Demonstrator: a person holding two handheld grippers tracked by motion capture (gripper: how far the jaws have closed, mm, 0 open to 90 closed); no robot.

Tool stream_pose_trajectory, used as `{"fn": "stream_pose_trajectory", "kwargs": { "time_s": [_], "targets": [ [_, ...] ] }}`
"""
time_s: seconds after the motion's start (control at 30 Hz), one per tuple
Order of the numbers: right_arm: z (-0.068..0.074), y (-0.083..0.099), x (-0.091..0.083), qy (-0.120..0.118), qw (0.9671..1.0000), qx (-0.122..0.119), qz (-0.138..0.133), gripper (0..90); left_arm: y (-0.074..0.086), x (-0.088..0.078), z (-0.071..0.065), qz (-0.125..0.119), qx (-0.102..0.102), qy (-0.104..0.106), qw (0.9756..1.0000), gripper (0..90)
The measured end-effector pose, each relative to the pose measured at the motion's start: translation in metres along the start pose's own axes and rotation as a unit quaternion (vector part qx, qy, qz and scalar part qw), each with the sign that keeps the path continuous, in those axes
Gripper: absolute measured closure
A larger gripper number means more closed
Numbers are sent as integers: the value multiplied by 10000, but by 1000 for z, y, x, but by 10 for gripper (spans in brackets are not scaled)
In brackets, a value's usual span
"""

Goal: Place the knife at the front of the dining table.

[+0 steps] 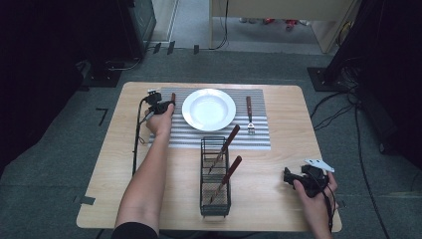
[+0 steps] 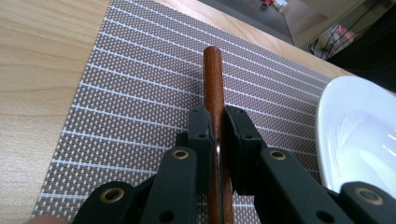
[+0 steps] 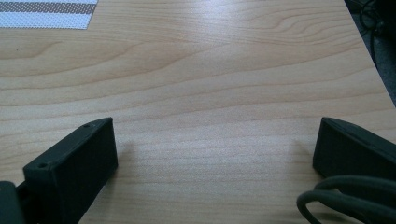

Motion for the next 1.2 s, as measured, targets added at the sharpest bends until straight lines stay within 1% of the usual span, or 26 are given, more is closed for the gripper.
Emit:
{"fn": "stream_pose_trajectory", "kwargs": {
  "time_s": [0.03,0.13,0.2,0.27,0.33,0.37,0.4,0.47,0.53,0.57,0.63,0.73,0.83,0.87,0.93,0.97,1.03,1.1,1.2],
  "targets": [
    [0,0,0,0,10000,0,-3,0,0,0,1,23,12,-29,10000,820],
    [0,0,0,0,10000,-2,-2,0,0,1,2,51,17,6,10000,816],
    [0,0,0,0,10000,-2,-3,0,0,1,2,57,92,7,9999,809],
    [0,0,0,0,10000,-3,-1,0,0,1,2,47,117,56,9999,795],
    [0,0,0,-1,10000,0,-3,0,-1,2,2,31,148,117,9998,738],
    [0,0,0,0,10000,0,-2,0,-1,1,2,26,143,115,9998,711],
    [0,0,0,0,10000,1,-2,0,-2,1,2,22,193,33,9998,674],
    [0,0,0,-1,10000,0,-2,0,-3,-1,2,27,247,-85,9997,650],
    [0,0,0,-6,10000,-5,-3,0,-4,-3,1,43,265,-109,9996,637],
    [0,0,0,-13,10000,-29,-12,0,-4,-4,0,35,339,-138,9993,634],
    [-1,0,0,-27,10000,-42,-17,0,-4,-7,-2,90,512,-209,9984,637],
    [-1,0,0,-27,10000,-43,-17,0,0,-12,-5,251,780,-458,9956,661],
    [-1,0,0,-26,10000,-42,-17,0,3,-15,-5,330,946,-619,9930,683],
    [0,0,0,-27,10000,-43,-17,0,4,-15,-5,374,977,-633,9925,699],
    [0,0,0,-26,10000,-42,-16,0,5,-15,-5,378,979,-625,9925,734],
    [0,0,0,-26,10000,-42,-16,0,6,-15,-5,377,983,-631,9924,736],
    [-1,0,0,-27,10000,-43,-16,0,7,-14,-6,387,941,-580,9931,738],
    [0,0,0,-26,10000,-40,-16,0,8,-13,-7,353,994,-578,9927,754],
    [0,0,0,-26,10000,-42,-17,0,8,-12,-7,317,973,-551,9932,777]
  ]
}}
Point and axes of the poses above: each handheld gripper's, and its own axes: x roughly forward along the jaws, y roughly out of its underside, z roughly to its left, the point moved 3 cm from there along x, roughly forward along the jaws, and after that the axes turned 8 degrees about y, right-handed, at the moved point
